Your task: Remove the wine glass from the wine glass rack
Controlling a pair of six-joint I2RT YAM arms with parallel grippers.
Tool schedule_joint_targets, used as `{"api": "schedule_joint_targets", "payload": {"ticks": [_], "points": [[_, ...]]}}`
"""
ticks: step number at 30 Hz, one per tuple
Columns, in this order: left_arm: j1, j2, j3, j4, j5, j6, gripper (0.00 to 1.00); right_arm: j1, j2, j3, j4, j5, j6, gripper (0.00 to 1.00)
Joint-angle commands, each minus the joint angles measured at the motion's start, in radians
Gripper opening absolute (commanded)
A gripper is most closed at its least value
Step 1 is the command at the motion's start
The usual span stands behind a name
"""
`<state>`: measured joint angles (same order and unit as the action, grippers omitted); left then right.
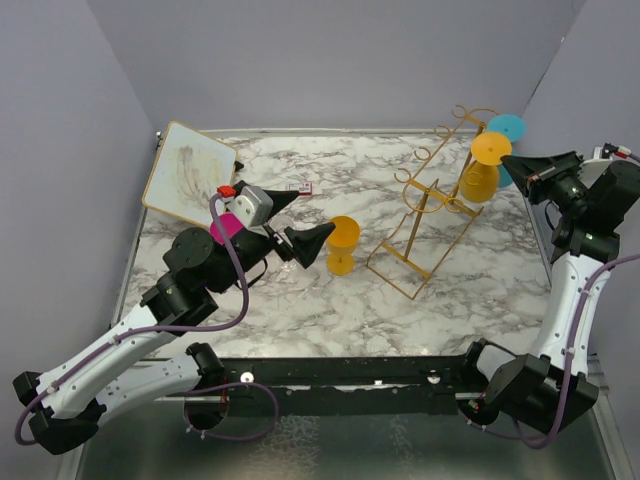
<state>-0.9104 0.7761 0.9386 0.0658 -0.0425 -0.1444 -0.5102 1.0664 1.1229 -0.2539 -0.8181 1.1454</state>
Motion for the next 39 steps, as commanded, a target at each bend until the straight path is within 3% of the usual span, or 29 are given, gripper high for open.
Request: {"api": "schedule_joint_targets", "payload": {"ticks": [1, 25, 39], "points": [[-0.003, -0.010, 0.009, 0.006, 0.000, -0.009, 0.99, 0.003, -0.034, 0.037, -0.096, 0.078, 0.035, 0.01], [-0.003, -0.001, 0.026, -0.001, 0.003, -0.003, 0.99, 0.003, -0.058, 0.065, -0.139, 0.247, 0.100, 0.02], [-0.002, -0.007, 0.025, -0.018, 0.002, 0.002, 0.99, 0.002, -0.121, 0.155, -0.314, 0.339, 0.031, 0.01]]}}
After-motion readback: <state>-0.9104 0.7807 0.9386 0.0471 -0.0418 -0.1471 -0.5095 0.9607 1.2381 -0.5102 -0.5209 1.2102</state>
